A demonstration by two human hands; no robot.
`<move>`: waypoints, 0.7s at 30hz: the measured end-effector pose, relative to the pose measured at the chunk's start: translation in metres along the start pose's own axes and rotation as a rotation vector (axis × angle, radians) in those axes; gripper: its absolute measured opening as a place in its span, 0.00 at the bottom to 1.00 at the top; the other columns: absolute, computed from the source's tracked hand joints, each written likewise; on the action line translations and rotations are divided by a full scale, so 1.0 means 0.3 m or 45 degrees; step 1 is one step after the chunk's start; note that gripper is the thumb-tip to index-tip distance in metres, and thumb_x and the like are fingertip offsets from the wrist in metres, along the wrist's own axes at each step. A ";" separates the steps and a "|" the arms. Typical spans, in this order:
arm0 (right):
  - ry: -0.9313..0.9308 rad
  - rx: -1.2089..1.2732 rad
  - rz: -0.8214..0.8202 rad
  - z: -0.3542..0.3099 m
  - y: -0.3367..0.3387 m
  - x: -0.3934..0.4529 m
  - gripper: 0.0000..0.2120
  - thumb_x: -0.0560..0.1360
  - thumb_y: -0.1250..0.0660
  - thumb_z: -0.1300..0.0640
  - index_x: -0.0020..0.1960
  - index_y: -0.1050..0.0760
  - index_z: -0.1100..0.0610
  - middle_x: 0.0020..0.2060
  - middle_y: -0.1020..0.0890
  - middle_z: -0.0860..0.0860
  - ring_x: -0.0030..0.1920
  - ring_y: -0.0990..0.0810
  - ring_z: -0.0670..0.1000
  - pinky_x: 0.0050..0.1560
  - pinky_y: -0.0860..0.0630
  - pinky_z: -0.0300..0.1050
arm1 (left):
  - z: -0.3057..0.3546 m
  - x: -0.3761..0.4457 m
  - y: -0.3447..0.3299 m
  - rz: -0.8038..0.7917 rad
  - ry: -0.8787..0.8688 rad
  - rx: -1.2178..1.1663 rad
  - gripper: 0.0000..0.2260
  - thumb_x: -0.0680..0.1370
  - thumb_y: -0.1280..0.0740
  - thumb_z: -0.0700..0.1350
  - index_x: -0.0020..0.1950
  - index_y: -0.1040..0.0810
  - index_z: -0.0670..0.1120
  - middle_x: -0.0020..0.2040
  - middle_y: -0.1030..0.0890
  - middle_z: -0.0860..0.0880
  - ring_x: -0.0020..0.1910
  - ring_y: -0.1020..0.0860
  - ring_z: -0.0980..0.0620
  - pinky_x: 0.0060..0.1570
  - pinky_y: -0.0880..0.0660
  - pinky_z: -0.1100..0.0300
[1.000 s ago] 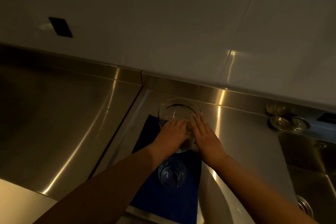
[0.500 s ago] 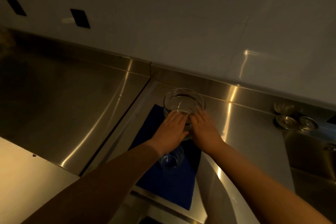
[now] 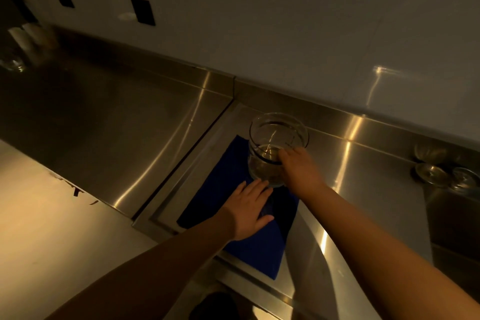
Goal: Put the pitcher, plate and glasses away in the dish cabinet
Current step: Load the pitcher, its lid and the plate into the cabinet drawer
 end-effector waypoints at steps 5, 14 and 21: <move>-0.029 0.035 -0.011 0.002 -0.015 0.002 0.12 0.73 0.33 0.56 0.56 0.26 0.56 0.53 0.21 0.55 0.55 0.25 0.55 0.58 0.35 0.46 | -0.008 0.001 -0.019 -0.017 -0.002 0.037 0.33 0.78 0.44 0.61 0.77 0.52 0.49 0.78 0.52 0.48 0.76 0.55 0.49 0.72 0.52 0.48; -0.037 0.001 -0.098 0.010 -0.014 0.038 0.11 0.75 0.36 0.54 0.56 0.24 0.54 0.50 0.19 0.54 0.52 0.22 0.55 0.55 0.32 0.45 | -0.014 0.026 0.007 -0.114 -0.023 0.017 0.36 0.75 0.36 0.61 0.76 0.51 0.51 0.76 0.48 0.47 0.73 0.49 0.45 0.62 0.35 0.45; -0.057 -0.054 -0.193 0.009 -0.019 0.059 0.11 0.75 0.35 0.53 0.57 0.25 0.52 0.50 0.19 0.53 0.51 0.21 0.53 0.55 0.32 0.44 | -0.013 0.033 0.006 -0.098 -0.031 0.041 0.37 0.74 0.36 0.61 0.76 0.49 0.51 0.74 0.46 0.46 0.71 0.47 0.44 0.57 0.31 0.46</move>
Point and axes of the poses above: each hand's wrist, its own x-axis towards the middle knuckle, its own y-axis out of the back of the hand, z = x × y, the point moved 3 cm from there along x, towards the middle knuckle
